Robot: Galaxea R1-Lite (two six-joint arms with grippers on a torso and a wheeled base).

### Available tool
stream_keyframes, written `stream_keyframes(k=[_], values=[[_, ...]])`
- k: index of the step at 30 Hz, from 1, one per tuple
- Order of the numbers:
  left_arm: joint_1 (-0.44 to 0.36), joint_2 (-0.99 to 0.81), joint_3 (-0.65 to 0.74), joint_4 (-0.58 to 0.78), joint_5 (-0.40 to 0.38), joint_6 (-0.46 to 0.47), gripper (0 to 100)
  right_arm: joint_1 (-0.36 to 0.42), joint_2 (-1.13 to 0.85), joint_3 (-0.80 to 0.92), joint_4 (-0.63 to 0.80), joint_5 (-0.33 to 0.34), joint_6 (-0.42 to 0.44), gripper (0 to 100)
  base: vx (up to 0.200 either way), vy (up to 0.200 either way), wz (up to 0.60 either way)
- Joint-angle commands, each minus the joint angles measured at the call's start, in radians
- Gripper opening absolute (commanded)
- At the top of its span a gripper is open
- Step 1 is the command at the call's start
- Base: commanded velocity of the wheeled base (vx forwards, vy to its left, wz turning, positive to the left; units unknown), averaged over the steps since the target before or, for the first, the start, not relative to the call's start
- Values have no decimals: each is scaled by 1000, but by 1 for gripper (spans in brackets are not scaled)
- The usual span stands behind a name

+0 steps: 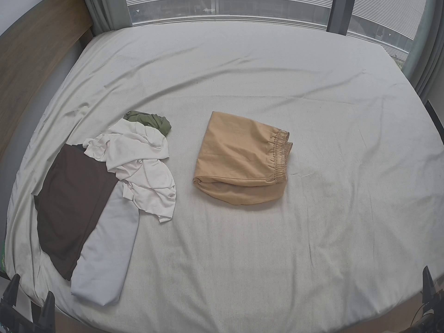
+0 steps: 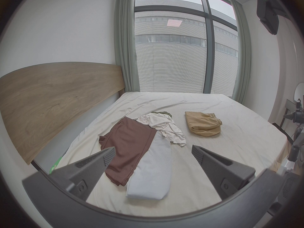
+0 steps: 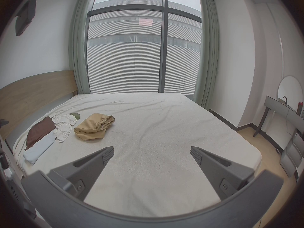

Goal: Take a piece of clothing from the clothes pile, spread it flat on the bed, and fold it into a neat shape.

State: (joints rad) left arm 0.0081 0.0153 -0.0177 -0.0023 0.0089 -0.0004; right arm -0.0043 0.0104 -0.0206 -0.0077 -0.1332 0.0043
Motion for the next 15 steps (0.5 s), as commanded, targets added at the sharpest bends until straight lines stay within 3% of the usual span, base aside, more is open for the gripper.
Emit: stream_keyframes(k=[1,6,9,12,15], values=[[0,-15,18,-1,0,0,100,-2,-6,13,-32,92,-17,100,0,0,0],[0,-15,18,-1,0,2,100,0,-6,18,-43,110,-1,100,0,0,0],[0,-15,18,-1,0,0,100,-2,-6,21,-58,211,11,100,0,0,0],[0,-15,18,-1,0,-1,100,-2,-6,21,-60,167,5,100,0,0,0],[0,-15,18,-1,0,-1,100,-3,-4,21,-54,173,2,100,0,0,0]])
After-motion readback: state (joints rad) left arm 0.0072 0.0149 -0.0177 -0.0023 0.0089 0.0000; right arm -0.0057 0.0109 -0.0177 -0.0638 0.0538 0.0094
